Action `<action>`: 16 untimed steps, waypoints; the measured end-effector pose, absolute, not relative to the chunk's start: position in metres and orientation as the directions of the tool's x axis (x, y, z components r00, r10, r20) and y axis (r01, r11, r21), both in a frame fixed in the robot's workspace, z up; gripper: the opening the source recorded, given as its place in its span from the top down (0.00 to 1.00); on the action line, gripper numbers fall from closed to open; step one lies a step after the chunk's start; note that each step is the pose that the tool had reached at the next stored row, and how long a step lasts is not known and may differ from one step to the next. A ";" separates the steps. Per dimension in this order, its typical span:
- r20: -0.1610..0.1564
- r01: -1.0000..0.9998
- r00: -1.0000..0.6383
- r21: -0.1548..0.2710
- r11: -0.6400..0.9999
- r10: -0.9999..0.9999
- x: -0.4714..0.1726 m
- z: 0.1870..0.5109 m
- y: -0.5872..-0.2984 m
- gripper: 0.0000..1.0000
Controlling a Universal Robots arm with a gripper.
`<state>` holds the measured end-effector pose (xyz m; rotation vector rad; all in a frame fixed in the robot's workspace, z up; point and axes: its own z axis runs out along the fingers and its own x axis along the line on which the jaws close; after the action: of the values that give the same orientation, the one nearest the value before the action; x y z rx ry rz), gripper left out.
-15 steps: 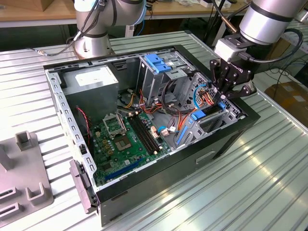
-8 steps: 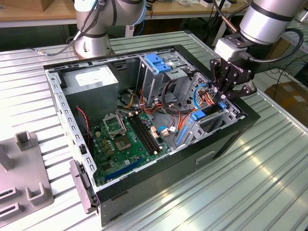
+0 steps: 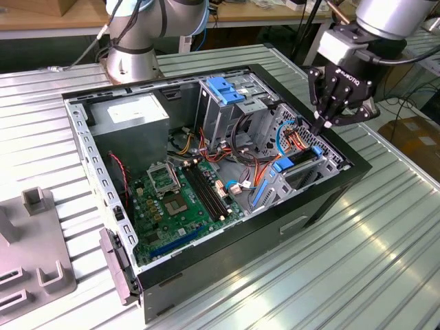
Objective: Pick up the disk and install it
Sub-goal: 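Insert the second disk wire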
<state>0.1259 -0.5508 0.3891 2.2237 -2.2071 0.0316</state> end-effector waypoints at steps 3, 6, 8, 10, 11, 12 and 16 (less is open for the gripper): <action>0.022 -1.000 0.008 -0.006 -0.008 -1.000 0.126 0.395 -0.551 0.90; 0.023 -1.000 0.008 0.005 -0.008 -1.000 0.125 0.395 -0.551 0.90; 0.028 -1.000 0.009 0.025 -0.008 -1.000 0.124 0.395 -0.532 0.90; 0.037 -1.000 0.009 0.030 -0.008 -0.999 0.124 0.397 -0.516 0.90; 0.038 -1.000 0.009 0.030 -0.008 -0.999 0.124 0.397 -0.513 0.90; 0.038 -1.000 0.009 0.030 -0.008 -0.999 0.124 0.397 -0.510 0.90; 0.040 -0.999 0.009 0.031 -0.008 -0.999 0.124 0.397 -0.506 0.90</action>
<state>0.1240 -0.5059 0.3967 2.1947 -2.1768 0.0100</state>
